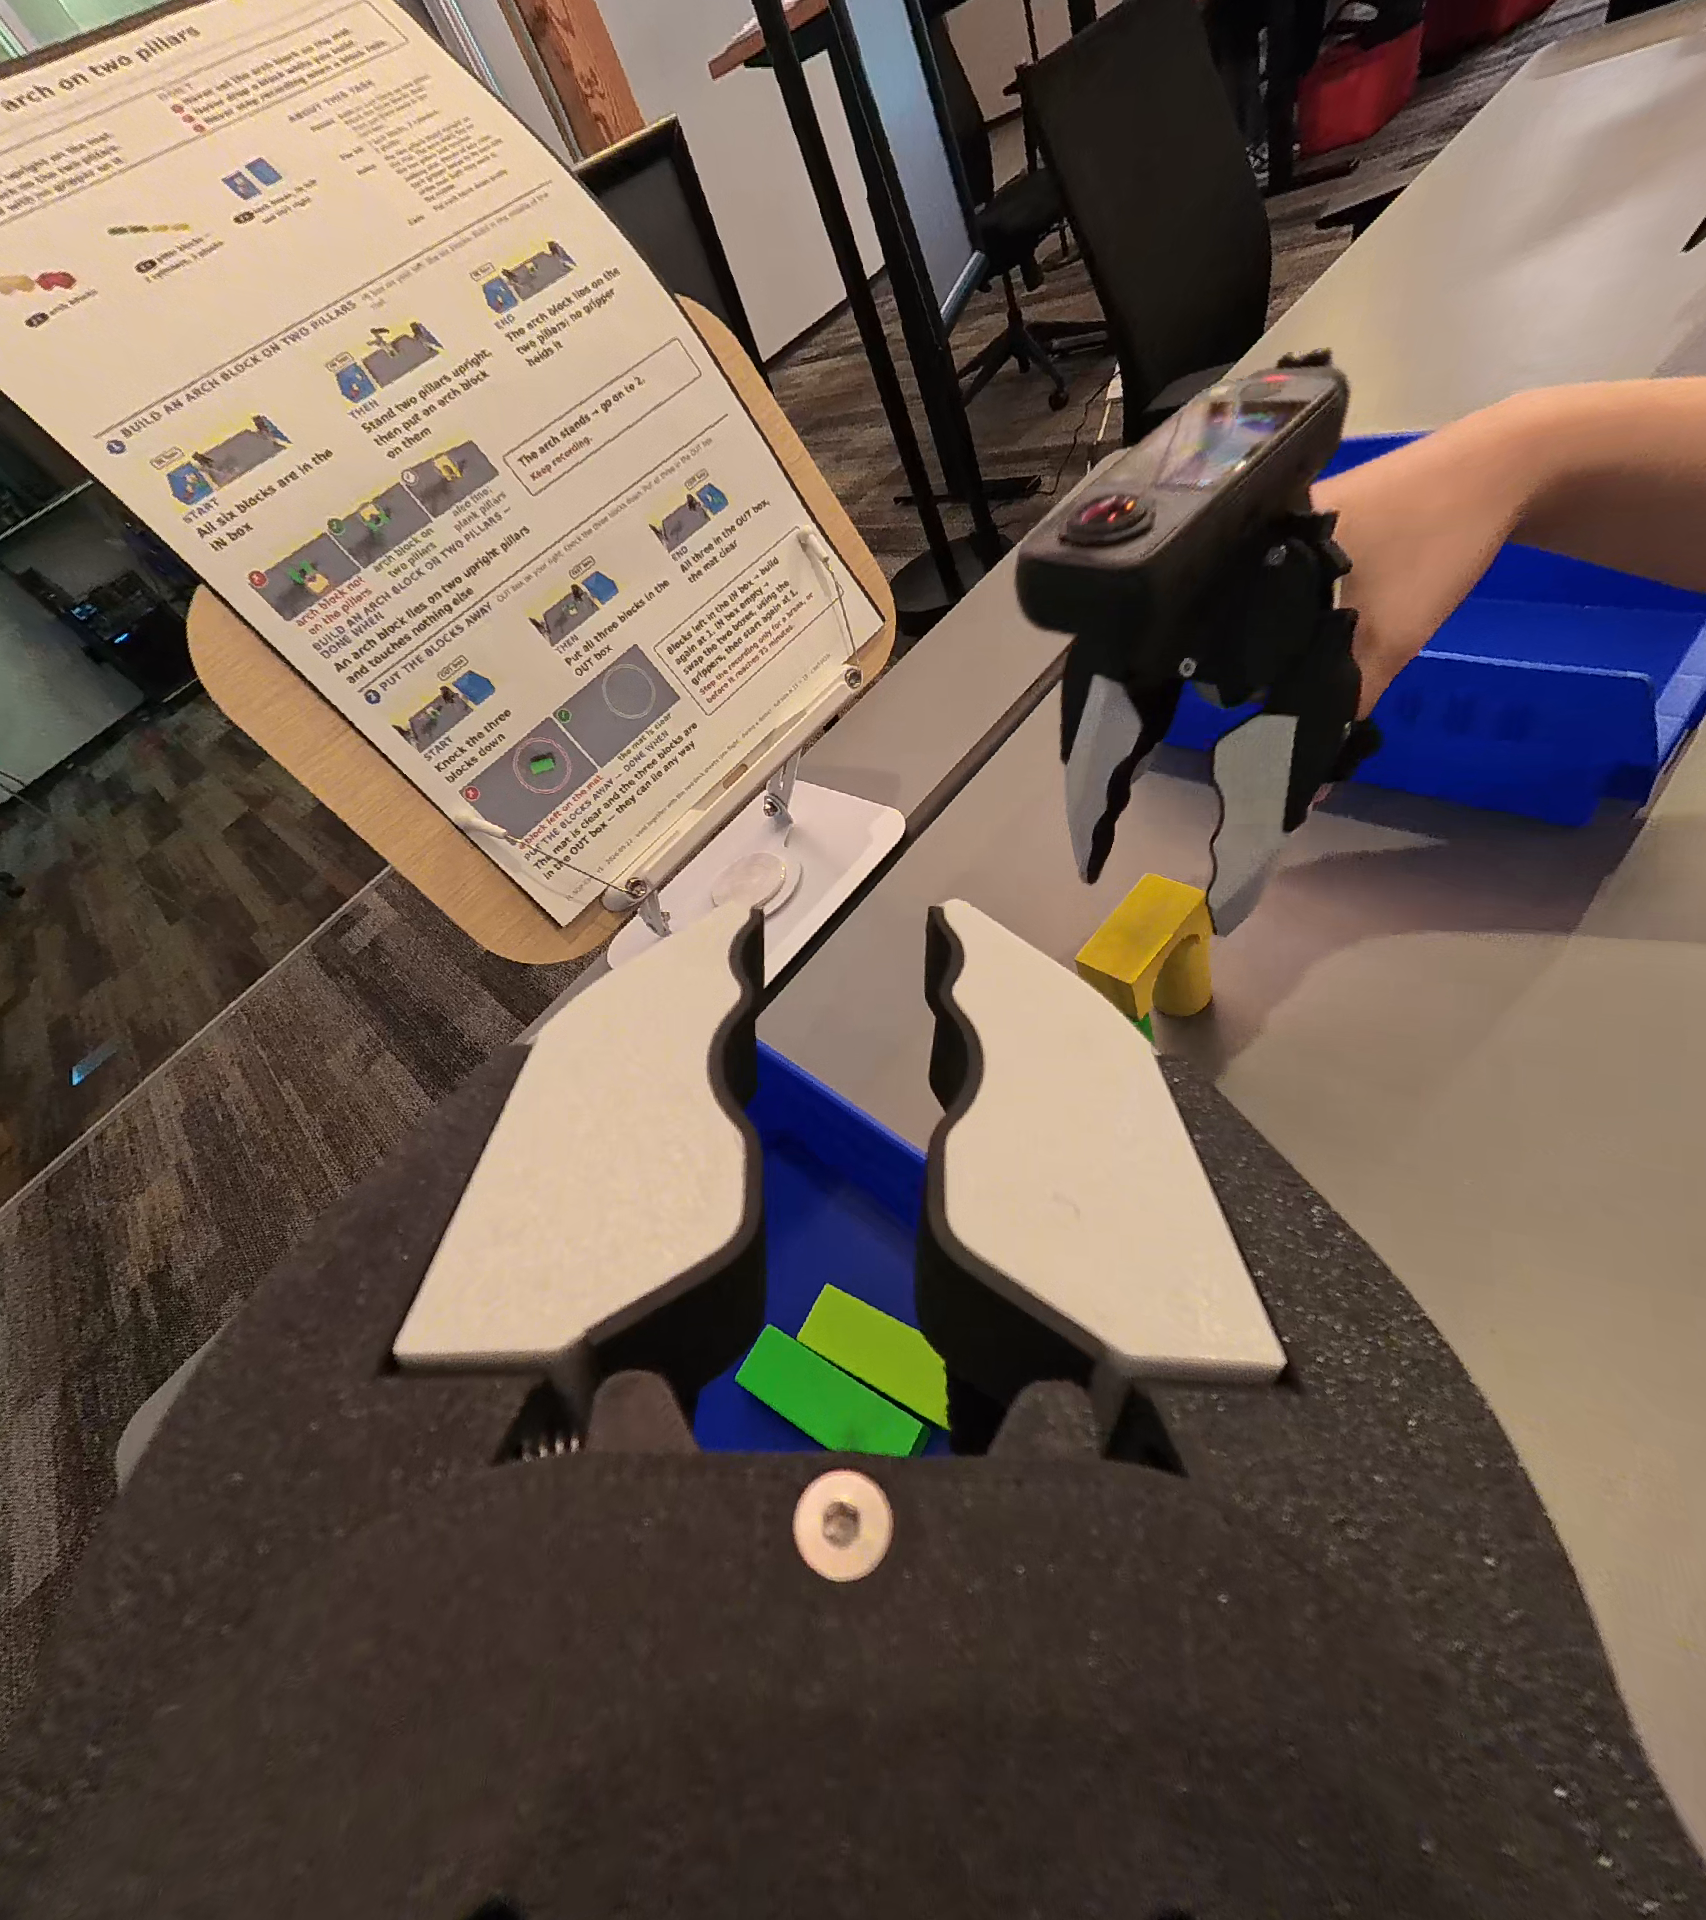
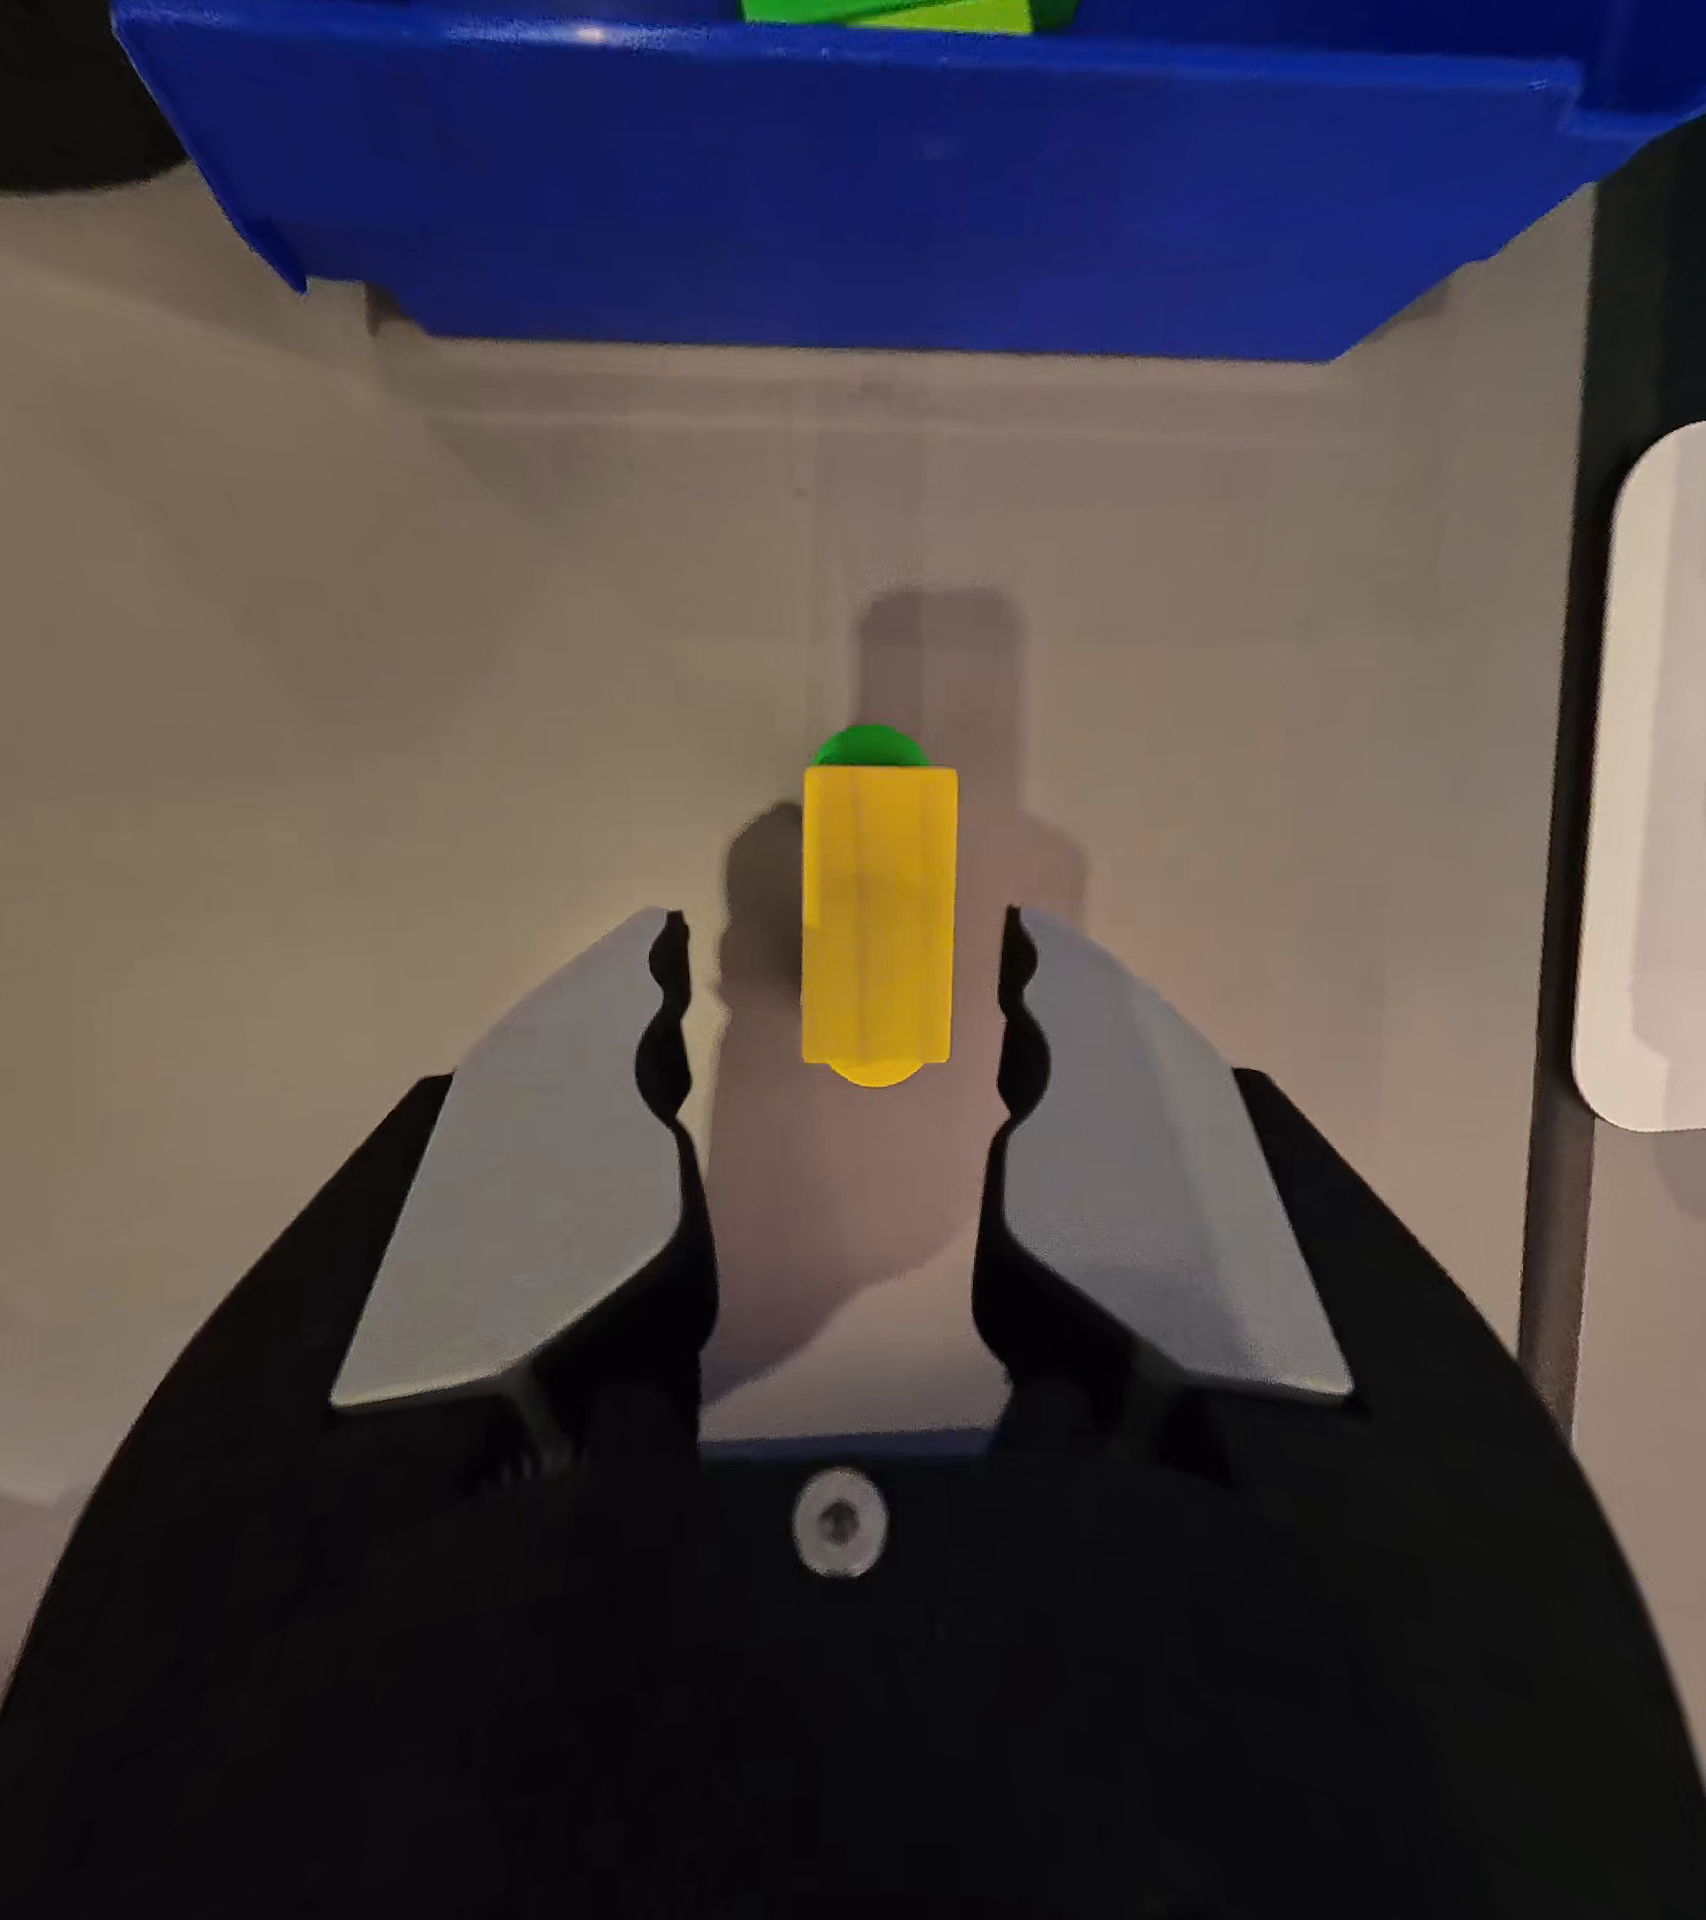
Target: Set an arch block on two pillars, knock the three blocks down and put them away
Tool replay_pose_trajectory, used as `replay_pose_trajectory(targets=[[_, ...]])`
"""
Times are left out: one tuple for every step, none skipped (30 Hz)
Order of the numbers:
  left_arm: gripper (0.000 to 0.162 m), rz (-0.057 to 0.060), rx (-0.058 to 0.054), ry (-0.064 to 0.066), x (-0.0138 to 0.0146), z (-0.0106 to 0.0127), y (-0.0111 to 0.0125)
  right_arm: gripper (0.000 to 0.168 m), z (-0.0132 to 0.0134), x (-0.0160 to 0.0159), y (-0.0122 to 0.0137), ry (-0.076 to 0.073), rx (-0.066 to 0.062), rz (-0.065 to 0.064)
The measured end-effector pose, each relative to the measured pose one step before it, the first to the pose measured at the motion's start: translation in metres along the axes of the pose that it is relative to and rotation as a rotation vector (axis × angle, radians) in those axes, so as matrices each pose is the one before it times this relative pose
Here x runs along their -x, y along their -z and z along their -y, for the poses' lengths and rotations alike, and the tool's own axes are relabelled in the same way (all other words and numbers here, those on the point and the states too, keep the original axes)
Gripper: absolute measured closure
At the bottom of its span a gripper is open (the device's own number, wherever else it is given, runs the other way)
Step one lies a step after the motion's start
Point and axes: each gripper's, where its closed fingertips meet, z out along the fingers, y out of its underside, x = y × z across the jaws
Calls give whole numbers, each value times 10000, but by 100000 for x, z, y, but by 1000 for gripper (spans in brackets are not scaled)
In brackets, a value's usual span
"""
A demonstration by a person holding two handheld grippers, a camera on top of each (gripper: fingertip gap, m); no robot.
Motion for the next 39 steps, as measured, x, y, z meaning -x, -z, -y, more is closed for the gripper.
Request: replay_pose_trajectory(targets=[[132, 13, 14, 0, 24, -19, 3, 108, 2, -140, 404, -27, -317, -187], [132, 21, 32, -16, 29, -57, -26, 108, 138, -83, 528, 4, -379, -174], [132, 30, 28, -29, 43, -51, -21, 108, 265, -85, 664, 9, -428, -201], [132, 56, 15, -25, 94, -25, -13, 108, 432, -168, 820, 44, -497, -279], [132, 77, -15, -8, 125, 25, 21, 108, 592, -239, 991, 81, -557, -349], [132, 78, -60, 11, 147, 94, 58, 108, 731, -346, 1145, 89, -609, -426], [132, 57, -81, 30, 136, 137, 106, 108, 867, -465, 1271, 64, -635, -486], [132, 63, -108, 42, 157, 172, 145, 108, 934, -520, 1369, 55, -641, -491], [132, 42, -130, 48, 140, 207, 180, 108, 978, -603, 1458, 39, -647, -534], [132, 8, -163, 65, 95, 251, 206, 108, 922, -750, 1530, 19, -603, -605], [133, -28, -167, 119, 53, 255, 201, 108, 782, -825, 1629, 11, -509, -632], [133, -66, -169, 168, 11, 264, 184, 108, 734, -951, 1686, -28, -503, -652], [133, -85, -192, 172, -10, 290, 153, 108, 723, -1076, 1688, -108, -564, -643], [133, -76, -204, 141, -15, 299, 129, 107, 658, -1047, 1607, -160, -606, -535], [133, -66, -190, 118, 8, 263, 99, 101, 585, -1158, 1427, -213, -620, -545], [133, -43, -153, 107, 16, 204, 73, 96, 347, -1288, 1256, -297, -500, -570], [133, 11, -140, 86, 95, 175, 52, 94, 69, -1197, 1124, -348, -435, -464], [131, 51, -157, 57, 138, 199, 40, 94, -44, -1058, 1059, -378, -452, -348], [130, 66, -171, 49, 148, 192, 49, 95, 87, -1158, 969, -344, -543, -353], [130, 25, -173, 72, 88, 175, 46, 96, 333, -1397, 813, -320, -565, -381], [130, -54, -231, 119, 4, 281, 50, 96, 457, -1258, 707, -468, -392, -235], [130, -55, -283, 207, 21, 356, 67, 97, 723, -828, 737, -544, -382, -11], [130, -45, -291, 240, 62, 357, 91, 101, 1048, -486, 815, -426, -501, 102], [130, -48, -276, 215, 40, 329, 118, 106, 1235, -511, 809, -251, -555, -26], [130, -48, -241, 171, 40, 280, 116, 107, 1212, -545, 703, -16, -480, -162], [130, -21, -170, 129, 92, 204, 108, 107, 1018, -517, 545, 214, -299, -201], [129, -6, -97, 97, 116, 121, 95, 108, 778, -577, 360, 267, -78, -238], [126, -71, -66, 38, -4, 40, 77, 108, 616, -612, 173, 181, 35, -220], [125, -63, -60, 29, -25, 44, 22, 108, 529, -354, 1, 64, 72, -24], [125, -58, -10, 8, -62, -13, -24, 107, 345, -109, -126, -29, 122, 153], [125, -27, 12, 3, -45, -66, -78, 107, 124, -71, -193, -57, 186, 157], [125, 9, 27, -14, -32, -72, -107, 109, -108, -62, -192, 11, 233, 111], [125, -36, 34, -66, -126, -103, -118, 114, -419, 67, -159, 69, 332, 114], [125, -53, 67, -95, -161, -154, -146, 119, -741, 202, -93, 85, 433, 114], [125, 4, 117, -87, -92, -242, -165, 124, -987, 256, -28, 114, 482, 66], [125, 25, 145, -94, -41, -274, -215, 128, -1127, 251, 4, 187, 444, -3], [125, 32, 121, -80, -15, -271, -222, 131, -1188, 273, 28, 282, 334, -40], [125, 23, 108, -44, -14, -268, -229, 140, -1122, 358, -66, 411, 222, 32], [124, 17, 91, 2, 18, -268, -244, 152, -944, 270, -327, 467, 184, 89]])
